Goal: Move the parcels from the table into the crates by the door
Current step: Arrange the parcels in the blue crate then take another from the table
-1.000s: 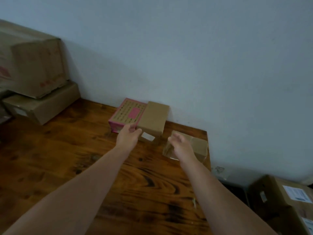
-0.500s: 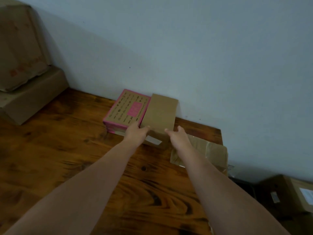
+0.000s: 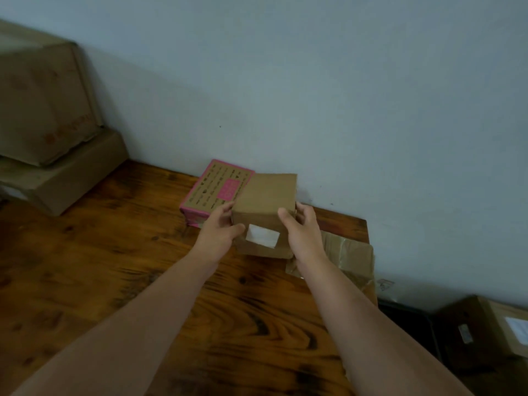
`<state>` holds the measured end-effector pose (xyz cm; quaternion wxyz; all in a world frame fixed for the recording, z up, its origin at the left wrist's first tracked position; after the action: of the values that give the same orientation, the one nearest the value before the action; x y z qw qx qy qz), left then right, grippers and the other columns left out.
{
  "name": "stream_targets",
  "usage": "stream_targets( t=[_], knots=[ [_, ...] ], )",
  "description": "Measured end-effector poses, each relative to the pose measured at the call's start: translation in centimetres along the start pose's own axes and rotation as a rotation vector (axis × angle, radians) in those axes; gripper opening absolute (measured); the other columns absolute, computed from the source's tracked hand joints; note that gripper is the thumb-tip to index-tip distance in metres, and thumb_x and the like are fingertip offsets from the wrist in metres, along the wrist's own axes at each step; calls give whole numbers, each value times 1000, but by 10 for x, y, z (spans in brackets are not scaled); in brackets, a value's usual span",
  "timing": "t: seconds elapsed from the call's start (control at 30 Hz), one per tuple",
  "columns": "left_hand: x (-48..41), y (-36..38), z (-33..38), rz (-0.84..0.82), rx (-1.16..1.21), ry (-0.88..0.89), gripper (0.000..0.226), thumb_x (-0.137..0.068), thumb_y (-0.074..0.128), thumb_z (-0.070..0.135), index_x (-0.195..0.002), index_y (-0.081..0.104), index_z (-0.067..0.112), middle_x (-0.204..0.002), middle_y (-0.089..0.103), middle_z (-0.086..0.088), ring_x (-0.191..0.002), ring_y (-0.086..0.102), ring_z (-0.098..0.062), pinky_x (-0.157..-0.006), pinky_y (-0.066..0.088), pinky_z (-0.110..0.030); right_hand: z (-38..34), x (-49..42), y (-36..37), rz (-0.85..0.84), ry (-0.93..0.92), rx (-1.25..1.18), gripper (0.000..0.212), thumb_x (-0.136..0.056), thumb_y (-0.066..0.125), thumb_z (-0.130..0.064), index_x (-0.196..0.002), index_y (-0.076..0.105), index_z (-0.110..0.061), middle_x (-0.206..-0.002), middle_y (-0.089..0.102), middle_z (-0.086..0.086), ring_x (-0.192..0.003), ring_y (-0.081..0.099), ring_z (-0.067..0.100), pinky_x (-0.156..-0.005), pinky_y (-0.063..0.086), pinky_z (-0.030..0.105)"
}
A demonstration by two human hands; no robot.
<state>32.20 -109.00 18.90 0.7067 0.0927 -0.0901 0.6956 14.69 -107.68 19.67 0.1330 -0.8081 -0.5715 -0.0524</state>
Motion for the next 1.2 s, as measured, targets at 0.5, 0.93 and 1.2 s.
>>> stream_targets(
  t=[0.5, 0.93, 1.2],
  knots=[
    [72, -34, 59, -240, 13, 50, 65, -83, 67, 27, -140, 38, 37, -127, 50, 6, -116, 49, -21, -103, 38, -50, -58, 84, -13, 113, -143, 24, 51, -87, 62, -43, -132, 50, -23, -108, 61, -5, -95, 60, 12, -79, 52, 31],
    [106, -84, 50, -358, -235, 122, 53, -58, 70, 58, -106, 59, 38, -113, 64, 7, -107, 56, -15, -92, 38, -35, -45, 176, 12, -111, -36, -28, 85, -48, 65, -83, -117, 63, -33, -118, 67, -5, -118, 56, 24, -104, 37, 56],
    [114, -83, 45, -442, -159, 98, 38, -71, 67, 51, -107, 55, 46, -103, 53, 20, -100, 47, -8, -89, 34, -35, -21, 186, 12, -81, -104, -88, 41, -79, 67, -45, -117, 59, -33, -106, 73, -8, -97, 69, 14, -97, 46, 50]
  ],
)
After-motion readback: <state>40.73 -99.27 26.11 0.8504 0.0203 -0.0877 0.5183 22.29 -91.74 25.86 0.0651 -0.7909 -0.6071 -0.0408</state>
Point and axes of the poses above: each hand's wrist, its own x-axis away from the middle knuckle, its own y-axis out of the palm, z = x × y, the point moved 6 cm from there along -x, towards the middle knuckle
